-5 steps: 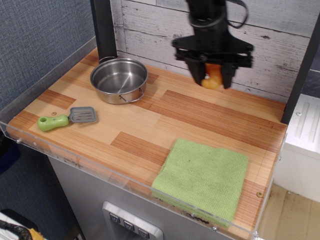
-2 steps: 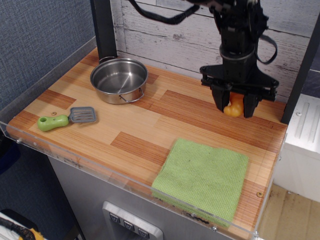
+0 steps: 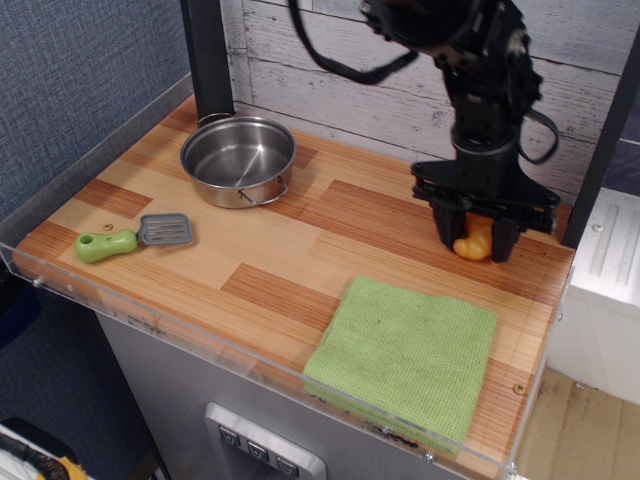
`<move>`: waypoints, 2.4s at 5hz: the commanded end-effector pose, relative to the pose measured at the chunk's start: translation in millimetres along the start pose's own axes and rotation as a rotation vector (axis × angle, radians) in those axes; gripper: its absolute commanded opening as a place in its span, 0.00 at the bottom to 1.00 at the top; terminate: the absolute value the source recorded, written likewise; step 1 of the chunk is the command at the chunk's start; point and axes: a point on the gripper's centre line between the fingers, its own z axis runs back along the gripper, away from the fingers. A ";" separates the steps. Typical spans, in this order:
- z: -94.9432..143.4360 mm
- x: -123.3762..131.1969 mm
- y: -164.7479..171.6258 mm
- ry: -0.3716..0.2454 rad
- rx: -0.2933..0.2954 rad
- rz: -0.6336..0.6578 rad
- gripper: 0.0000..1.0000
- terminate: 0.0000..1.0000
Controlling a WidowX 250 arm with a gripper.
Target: Place the croissant to the top right corner
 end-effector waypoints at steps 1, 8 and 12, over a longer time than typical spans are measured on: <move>3.5 8.4 -9.5 -0.001 -0.023 -0.011 0.00 0.00; 137.4 -7.0 8.0 -0.182 -0.078 0.051 1.00 0.00; 153.5 -29.0 17.4 -0.196 -0.070 0.053 1.00 1.00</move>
